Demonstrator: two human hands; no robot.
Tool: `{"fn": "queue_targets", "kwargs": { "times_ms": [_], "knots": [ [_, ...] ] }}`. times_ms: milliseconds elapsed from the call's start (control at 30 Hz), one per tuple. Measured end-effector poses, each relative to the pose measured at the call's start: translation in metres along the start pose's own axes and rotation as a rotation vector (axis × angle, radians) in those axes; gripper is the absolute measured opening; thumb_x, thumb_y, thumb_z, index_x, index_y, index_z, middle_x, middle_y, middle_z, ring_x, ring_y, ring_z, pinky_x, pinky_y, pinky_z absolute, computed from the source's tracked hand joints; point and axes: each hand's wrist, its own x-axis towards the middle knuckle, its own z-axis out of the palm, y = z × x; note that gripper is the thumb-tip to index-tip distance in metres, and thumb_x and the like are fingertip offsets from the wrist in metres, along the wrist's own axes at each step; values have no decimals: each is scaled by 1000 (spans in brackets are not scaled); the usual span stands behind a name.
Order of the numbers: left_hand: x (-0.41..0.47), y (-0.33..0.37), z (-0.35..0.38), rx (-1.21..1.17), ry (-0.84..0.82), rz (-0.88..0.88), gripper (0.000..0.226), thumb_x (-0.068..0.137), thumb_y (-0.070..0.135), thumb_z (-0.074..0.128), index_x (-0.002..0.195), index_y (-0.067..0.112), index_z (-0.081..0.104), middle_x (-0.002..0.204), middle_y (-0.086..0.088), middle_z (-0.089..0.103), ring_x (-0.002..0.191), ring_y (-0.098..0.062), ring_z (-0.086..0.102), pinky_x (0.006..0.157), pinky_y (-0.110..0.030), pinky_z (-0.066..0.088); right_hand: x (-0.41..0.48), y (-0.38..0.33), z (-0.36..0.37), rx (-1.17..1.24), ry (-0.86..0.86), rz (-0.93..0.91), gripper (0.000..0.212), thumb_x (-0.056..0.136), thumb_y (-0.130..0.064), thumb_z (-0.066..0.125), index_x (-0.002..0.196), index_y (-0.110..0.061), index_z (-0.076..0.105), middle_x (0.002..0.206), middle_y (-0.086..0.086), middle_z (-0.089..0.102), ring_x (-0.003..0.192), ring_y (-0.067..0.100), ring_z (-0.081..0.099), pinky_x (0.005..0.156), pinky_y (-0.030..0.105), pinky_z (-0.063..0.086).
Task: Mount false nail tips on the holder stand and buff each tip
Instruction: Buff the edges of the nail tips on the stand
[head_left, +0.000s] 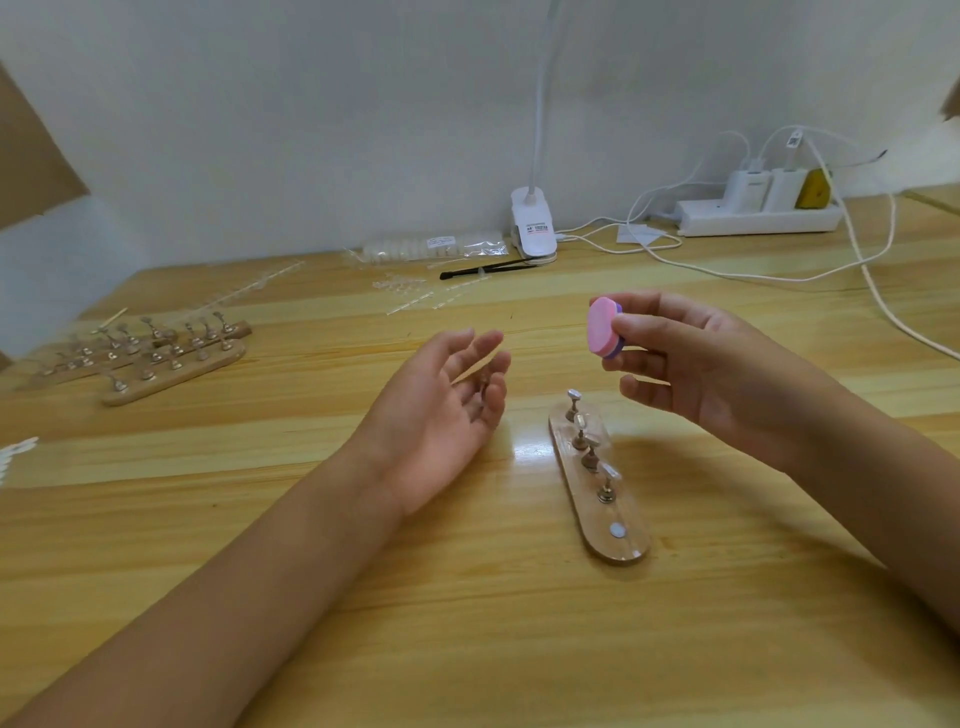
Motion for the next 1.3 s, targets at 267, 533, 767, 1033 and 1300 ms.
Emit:
{"fn": "queue_targets", "kwargs": {
  "times_ms": [267,533,767,1033,1300],
  "knots": [
    [0,0,4,-125,-15,-3,50,85,-23,30,123,-6,57,125,-29,60,114,-36,66,89,-34,57,-1,2,3,-45,-43,21,31,71,-31,73,102,-27,76,90,0,72,82,9,68,66,21,56],
    [-5,-7,6,155,-118,111,33,90,9,63,122,6,55,113,-18,73,97,-20,73,75,-20,59,-2,0,3,-70,-72,21,32,73,-33,73,103,-26,76,89,-1,72,82,9,67,68,20,55],
    [-6,-13,7,362,-100,252,17,77,27,72,93,24,75,99,3,73,90,-7,65,81,-17,52,-4,1,5,-112,-192,75,28,73,-28,77,101,-25,76,93,2,72,85,11,68,71,21,55],
    [-7,-13,5,367,-132,277,16,76,24,72,91,24,78,100,1,74,91,-8,67,81,-18,53,-7,0,9,-89,-271,113,31,75,-26,73,105,-18,68,117,13,71,105,24,69,79,24,57],
    [-9,-14,7,529,-88,300,16,72,40,72,86,33,75,101,6,76,93,-2,67,82,-22,49,-6,-1,10,-68,-199,77,43,70,-27,76,109,-14,67,120,16,69,107,27,68,79,24,56]
  ]
}}
